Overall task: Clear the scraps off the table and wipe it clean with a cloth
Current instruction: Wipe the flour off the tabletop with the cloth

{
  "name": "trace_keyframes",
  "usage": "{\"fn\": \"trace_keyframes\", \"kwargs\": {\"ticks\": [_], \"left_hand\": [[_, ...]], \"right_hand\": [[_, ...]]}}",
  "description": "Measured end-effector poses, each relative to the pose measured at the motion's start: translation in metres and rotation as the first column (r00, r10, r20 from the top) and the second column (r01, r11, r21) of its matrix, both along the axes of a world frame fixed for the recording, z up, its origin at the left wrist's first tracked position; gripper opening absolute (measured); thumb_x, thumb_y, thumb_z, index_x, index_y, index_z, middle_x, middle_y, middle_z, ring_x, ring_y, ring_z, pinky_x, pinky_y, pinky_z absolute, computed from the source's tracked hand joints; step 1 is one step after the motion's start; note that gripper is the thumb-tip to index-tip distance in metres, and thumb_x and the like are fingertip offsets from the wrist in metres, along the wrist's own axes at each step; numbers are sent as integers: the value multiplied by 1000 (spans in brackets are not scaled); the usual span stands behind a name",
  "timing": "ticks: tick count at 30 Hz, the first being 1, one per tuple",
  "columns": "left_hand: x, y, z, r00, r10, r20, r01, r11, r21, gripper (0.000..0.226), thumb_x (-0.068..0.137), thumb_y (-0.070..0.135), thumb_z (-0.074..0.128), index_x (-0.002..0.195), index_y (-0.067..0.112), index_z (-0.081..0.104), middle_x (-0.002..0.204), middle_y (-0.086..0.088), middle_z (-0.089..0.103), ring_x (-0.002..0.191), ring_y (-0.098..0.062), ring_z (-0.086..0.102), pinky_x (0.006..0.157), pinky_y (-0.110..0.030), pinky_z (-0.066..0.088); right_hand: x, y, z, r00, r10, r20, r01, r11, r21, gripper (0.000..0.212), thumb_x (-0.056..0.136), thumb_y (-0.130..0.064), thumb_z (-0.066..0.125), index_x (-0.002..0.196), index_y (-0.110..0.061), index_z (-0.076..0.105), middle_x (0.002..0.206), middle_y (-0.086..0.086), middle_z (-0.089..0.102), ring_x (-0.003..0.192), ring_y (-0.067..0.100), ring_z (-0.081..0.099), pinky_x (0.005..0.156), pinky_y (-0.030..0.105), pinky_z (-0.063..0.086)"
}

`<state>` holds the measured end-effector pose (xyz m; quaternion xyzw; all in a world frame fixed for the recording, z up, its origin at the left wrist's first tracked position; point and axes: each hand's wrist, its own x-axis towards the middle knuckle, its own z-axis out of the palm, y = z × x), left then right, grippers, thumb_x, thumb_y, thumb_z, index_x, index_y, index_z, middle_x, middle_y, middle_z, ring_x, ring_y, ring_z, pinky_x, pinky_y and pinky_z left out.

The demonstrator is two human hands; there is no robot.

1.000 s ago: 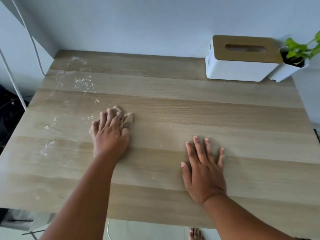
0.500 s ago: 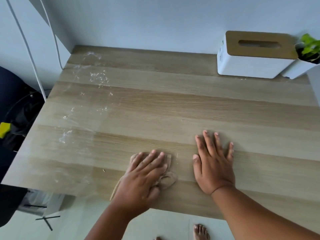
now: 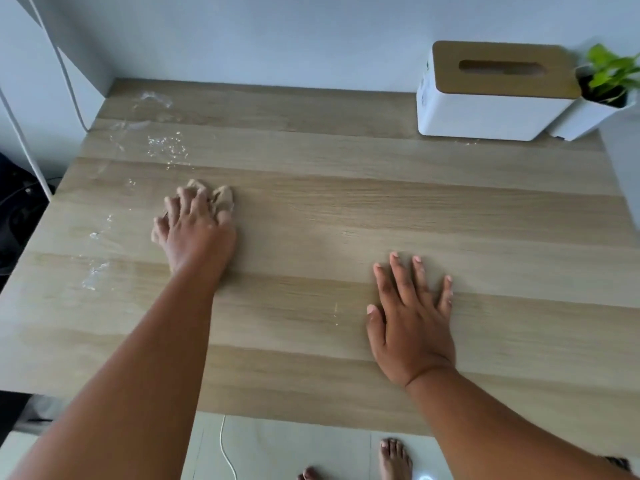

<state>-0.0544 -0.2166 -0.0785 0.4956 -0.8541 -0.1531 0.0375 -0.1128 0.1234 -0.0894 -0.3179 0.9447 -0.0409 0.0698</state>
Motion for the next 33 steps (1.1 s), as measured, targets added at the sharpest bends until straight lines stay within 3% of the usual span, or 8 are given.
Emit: {"fn": "trace_keyframes", "kwargs": {"ticks": [4,8,15,17,23,28,31,33], "left_hand": [[-46,21,0,940,-342,-1,342,940,-8,70,88,49,28,154,27,39,168,4,22,157,-19,11,127,-45,5],[-32,76,3,761,-649,-16,648,761,-10,71,86,47,31,154,28,40,167,4,25,156,-15,12,128,-44,6],[82,152,8,386,-913,-134,922,387,19,65,80,35,59,145,30,55,165,7,30,156,-15,19,125,-51,18],[113,153,11,351,-915,-199,936,350,39,56,82,30,63,138,30,61,164,10,34,154,-16,24,123,-52,23],[131,81,15,622,-763,-177,778,628,29,66,76,30,54,143,30,57,161,5,39,152,-18,31,122,-51,24],[42,20,8,929,-369,-32,368,930,-10,72,84,44,36,154,32,40,166,8,25,156,-14,17,127,-42,11],[-31,-10,2,971,-235,37,236,971,-28,71,89,50,28,157,32,29,168,6,20,156,-17,12,126,-47,10],[-71,-18,0,949,-311,56,312,950,-11,71,88,53,25,156,33,30,168,8,20,156,-17,12,126,-47,11]], "right_hand": [[1,1,-1,1000,0,9,1,1000,-4,66,99,-47,27,162,-28,20,173,-2,4,159,28,-5,122,68,5],[1,1,0,1000,0,-9,0,1000,7,65,98,-44,30,161,-27,25,173,-1,8,159,29,1,121,69,7],[0,1,-3,1000,13,-23,-13,1000,6,64,97,-41,30,159,-26,30,172,0,12,159,31,6,121,70,8],[0,1,-3,1000,12,-20,-12,1000,5,64,97,-41,31,160,-26,29,172,-1,10,159,30,5,121,70,8],[0,1,-2,1000,11,-15,-11,1000,5,64,99,-40,29,161,-25,27,173,0,6,159,30,1,121,70,9],[1,1,1,1000,7,-10,-7,1000,14,65,98,-40,29,161,-24,28,173,0,7,159,30,1,121,70,9],[1,1,1,1000,0,-8,0,1000,2,65,97,-40,31,160,-24,30,172,0,11,159,30,4,120,70,11],[0,0,1,1000,-4,4,4,1000,4,64,97,-40,31,160,-26,30,172,0,13,159,30,4,120,70,13]]}}
